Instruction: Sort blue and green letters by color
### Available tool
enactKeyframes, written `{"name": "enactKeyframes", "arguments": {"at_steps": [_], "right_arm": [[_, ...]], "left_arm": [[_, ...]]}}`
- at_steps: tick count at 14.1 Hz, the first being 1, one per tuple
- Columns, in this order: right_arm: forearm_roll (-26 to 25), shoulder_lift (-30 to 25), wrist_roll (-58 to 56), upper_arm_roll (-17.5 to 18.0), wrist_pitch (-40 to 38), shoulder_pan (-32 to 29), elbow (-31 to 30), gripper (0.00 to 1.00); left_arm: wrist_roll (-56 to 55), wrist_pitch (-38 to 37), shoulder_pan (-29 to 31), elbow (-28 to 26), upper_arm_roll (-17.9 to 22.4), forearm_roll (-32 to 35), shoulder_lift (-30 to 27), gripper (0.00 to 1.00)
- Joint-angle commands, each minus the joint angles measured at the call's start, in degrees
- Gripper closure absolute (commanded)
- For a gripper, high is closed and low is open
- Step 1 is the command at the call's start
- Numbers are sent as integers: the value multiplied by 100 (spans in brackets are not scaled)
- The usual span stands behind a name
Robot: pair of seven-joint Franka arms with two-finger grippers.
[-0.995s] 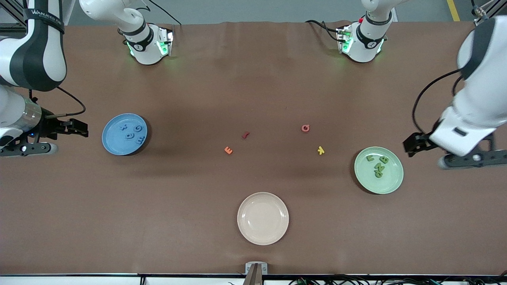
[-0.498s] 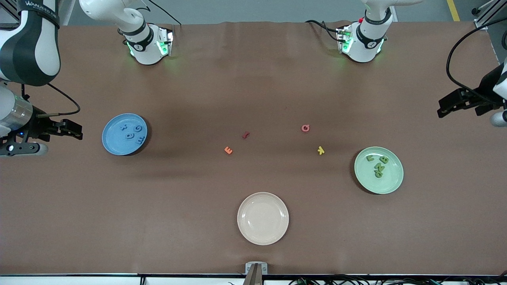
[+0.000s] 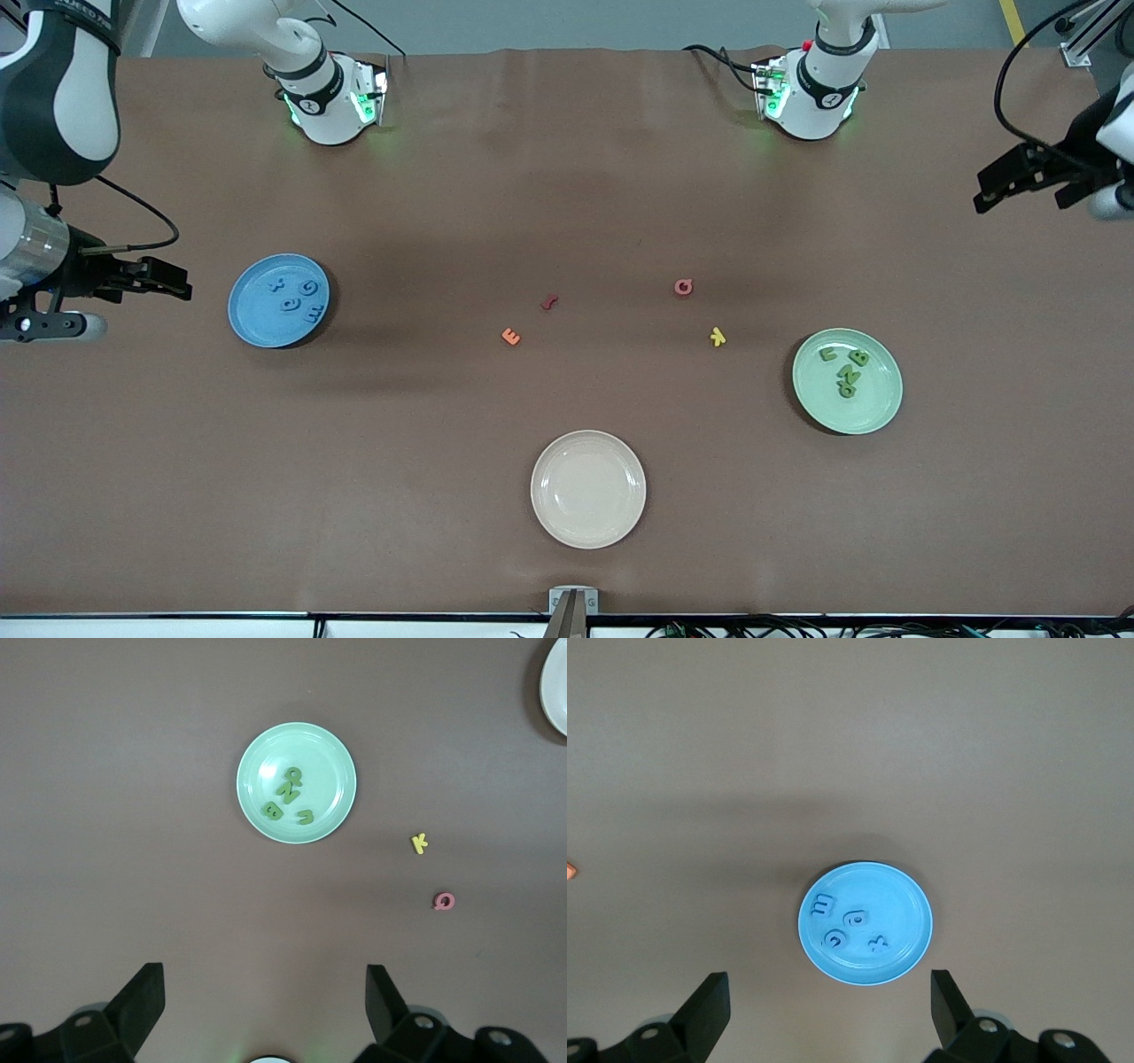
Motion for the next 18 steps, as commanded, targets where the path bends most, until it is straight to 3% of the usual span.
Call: {"name": "enactKeyframes", "arguments": {"at_steps": [1, 3, 4, 6, 11, 13, 18], "right_arm": [[134, 16, 196, 475, -264, -529, 312, 0], [48, -11, 600, 2078, -554, -1870, 645, 0], [3, -54, 706, 2514, -572, -2251, 664, 0], [-32, -160, 707, 2964, -590, -2753, 647, 0], [-568, -511, 716, 4739, -678, -4222, 559, 0], [-577, -617, 716, 4873, -660, -4399, 436, 0], [-656, -837, 707, 5093, -634, -4628, 234, 0]], "left_arm": [[214, 141, 27, -358, 38, -104, -418, 0], [215, -60, 18, -236, 12, -104, -427, 0], [215, -97, 1, -226, 3, -95, -409, 0], [206, -97, -8, -226, -6, -77, -383, 0], [197, -62, -43, 28, -23, -34, -85, 0], [-4, -62, -9, 108, -277, -7, -75, 0], [-5, 17, 18, 291, -296, 2, 276, 0]]}}
